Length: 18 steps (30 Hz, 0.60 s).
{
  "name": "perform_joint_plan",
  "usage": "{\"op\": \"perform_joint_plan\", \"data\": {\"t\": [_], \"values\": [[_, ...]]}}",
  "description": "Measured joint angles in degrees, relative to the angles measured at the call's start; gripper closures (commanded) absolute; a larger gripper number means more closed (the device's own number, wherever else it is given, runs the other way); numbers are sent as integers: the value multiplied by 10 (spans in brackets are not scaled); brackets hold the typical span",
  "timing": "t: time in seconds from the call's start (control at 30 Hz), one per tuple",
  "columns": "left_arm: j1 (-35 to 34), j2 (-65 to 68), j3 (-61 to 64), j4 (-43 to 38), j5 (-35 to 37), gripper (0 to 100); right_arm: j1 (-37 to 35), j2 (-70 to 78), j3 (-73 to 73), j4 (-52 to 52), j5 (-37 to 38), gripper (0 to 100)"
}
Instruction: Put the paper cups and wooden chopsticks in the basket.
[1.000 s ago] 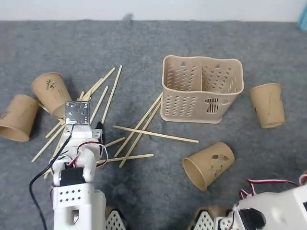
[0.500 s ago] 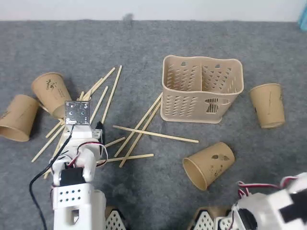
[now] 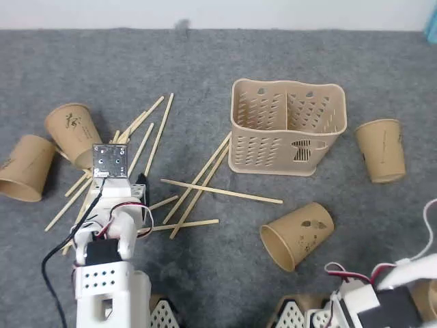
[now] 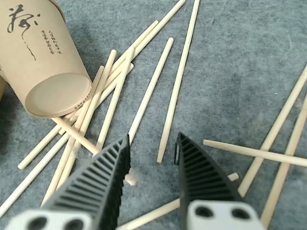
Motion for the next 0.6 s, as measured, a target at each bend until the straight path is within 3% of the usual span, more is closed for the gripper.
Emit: {"op": "perform_joint_plan", "data": {"t": [0.13,0.37,0.5,0.6], "values": [[0,0,0,0,0,859,34,30,33,-12,46,841],[0,0,0,0,0,859,69,92,79,-109,55,849],[0,0,0,0,0,859,69,124,84,-120,55,990],[0,0,0,0,0,859,67,135,84,-120,55,983]]}}
